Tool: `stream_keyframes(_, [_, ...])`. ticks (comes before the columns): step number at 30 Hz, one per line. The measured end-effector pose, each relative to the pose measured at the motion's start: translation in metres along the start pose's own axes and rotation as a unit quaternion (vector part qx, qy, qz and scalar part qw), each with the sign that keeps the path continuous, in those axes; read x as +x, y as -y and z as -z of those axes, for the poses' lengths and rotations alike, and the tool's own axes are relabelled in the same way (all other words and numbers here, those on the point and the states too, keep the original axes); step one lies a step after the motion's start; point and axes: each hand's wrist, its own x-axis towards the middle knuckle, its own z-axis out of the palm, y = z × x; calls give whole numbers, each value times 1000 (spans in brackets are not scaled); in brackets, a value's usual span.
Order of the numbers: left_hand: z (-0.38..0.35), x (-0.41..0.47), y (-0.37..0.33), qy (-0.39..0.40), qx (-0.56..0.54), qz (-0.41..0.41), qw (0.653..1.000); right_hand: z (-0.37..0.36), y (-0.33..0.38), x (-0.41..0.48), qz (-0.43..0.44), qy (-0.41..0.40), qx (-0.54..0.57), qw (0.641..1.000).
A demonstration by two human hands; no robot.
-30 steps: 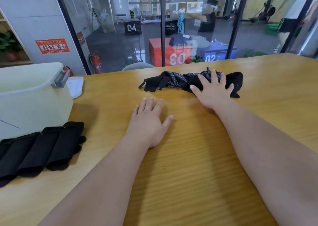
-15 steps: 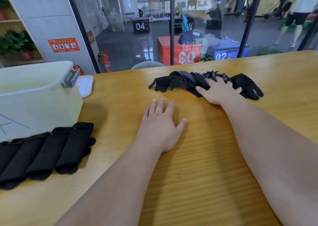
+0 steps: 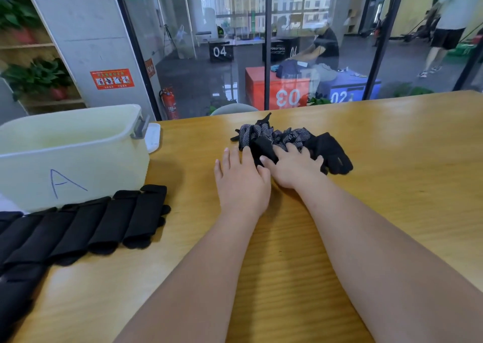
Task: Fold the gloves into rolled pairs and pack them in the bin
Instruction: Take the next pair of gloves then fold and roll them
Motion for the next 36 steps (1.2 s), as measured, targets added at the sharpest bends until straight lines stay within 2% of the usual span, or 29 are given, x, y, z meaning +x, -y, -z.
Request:
stream_keyframes(3, [9,-3,1,-32,-10,-20,999,4,11,-17,6,22,10,1000])
stream_keyframes(6, [19,-11,5,-14,4,-55,998,4,8,-35,40,15,37,998])
stream_keyframes(9, [29,-24,18,17,34,-87,995,-1,-7,-56,97,-77,58,991])
stream_keyframes(11, [37,-30,28,31,47,-96,994,-3,-20,-66,104,-131,53,985])
stream_keyframes(13, [46,-34,37,62,48,-107,991,-3,-32,-73,54,-110,43,992])
stream_keyframes(15, [53,-39,43,109,47,-124,985,-1,-40,-79,-2,-37,6,999])
stream_keyframes(17, [59,-46,49,151,52,-141,977,1,-41,-88,-18,-3,-27,999])
stream_keyframes(23, [72,-76,65,213,70,-163,961,8,-26,-126,-15,-13,-60,998])
stream_keyframes(31, [100,-105,77,221,59,-162,960,9,10,-181,13,-63,-116,991])
stream_keyframes(36, [109,-114,87,210,56,-152,964,7,38,-212,74,-87,-110,987])
